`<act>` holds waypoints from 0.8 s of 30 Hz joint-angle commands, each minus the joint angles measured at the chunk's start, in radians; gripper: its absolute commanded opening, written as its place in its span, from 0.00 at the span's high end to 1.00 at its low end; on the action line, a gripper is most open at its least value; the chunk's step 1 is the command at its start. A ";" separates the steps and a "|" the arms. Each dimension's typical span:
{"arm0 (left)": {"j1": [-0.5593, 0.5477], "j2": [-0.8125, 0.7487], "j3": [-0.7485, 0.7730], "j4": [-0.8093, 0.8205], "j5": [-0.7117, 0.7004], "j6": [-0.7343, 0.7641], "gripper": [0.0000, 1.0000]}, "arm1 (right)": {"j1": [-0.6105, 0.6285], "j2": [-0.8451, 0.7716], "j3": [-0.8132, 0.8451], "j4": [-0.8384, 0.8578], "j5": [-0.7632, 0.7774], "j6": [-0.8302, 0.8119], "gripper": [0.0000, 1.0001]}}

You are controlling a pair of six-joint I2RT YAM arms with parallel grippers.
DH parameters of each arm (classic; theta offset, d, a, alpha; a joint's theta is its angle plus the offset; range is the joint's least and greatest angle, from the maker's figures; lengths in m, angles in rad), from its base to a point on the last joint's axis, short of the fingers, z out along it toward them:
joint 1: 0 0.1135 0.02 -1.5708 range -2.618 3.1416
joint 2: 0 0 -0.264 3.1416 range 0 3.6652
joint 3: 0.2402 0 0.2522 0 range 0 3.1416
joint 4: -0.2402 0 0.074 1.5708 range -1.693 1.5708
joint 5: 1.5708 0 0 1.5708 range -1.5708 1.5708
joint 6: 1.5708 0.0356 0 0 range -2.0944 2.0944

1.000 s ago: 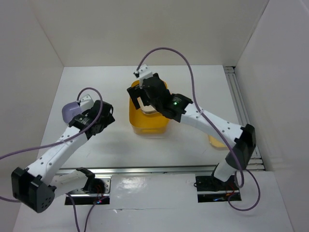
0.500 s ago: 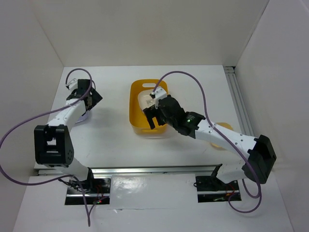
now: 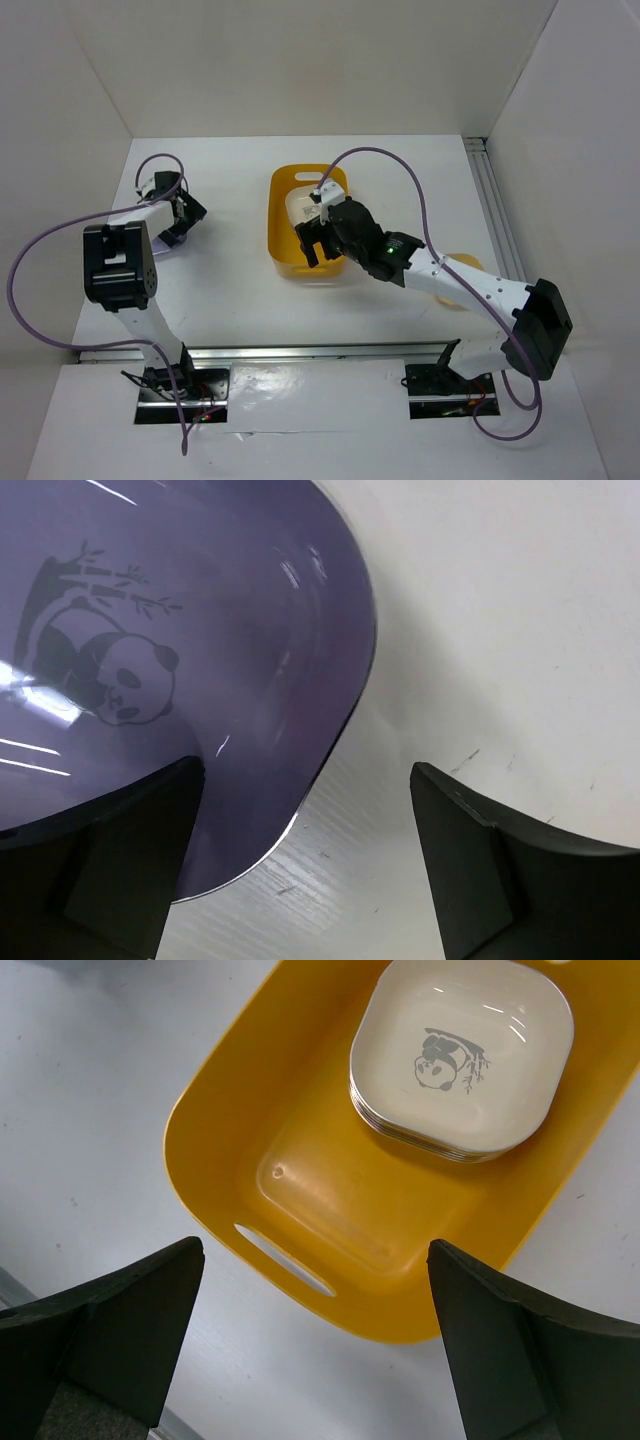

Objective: Place the plates into the plastic bin on the countertop

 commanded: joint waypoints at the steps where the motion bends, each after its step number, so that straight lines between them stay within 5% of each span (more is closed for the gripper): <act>1: -0.011 0.047 -0.007 0.016 0.043 -0.032 0.03 | -0.002 0.003 0.027 0.050 0.021 0.011 0.00; 5: -0.011 0.023 -0.036 0.030 0.052 -0.032 0.16 | 0.007 0.016 0.045 0.050 0.034 0.011 0.00; 8: -0.011 0.032 -0.036 0.019 0.061 -0.032 0.36 | 0.007 0.025 0.045 0.041 0.043 0.021 0.00; 10: -0.011 0.032 -0.027 0.008 0.061 -0.032 0.62 | 0.016 0.025 0.054 0.041 0.052 0.021 0.00; 15: -0.020 0.052 -0.018 -0.028 0.061 -0.041 0.97 | 0.025 0.016 0.055 0.013 0.083 0.031 0.00; 20: -0.090 -0.092 -0.037 -0.079 0.028 -0.041 1.00 | 0.025 -0.004 0.055 -0.005 0.124 0.031 0.00; 24: -0.296 -0.282 0.028 -0.226 -0.138 -0.094 1.00 | 0.025 -0.026 0.055 -0.025 0.184 0.050 0.00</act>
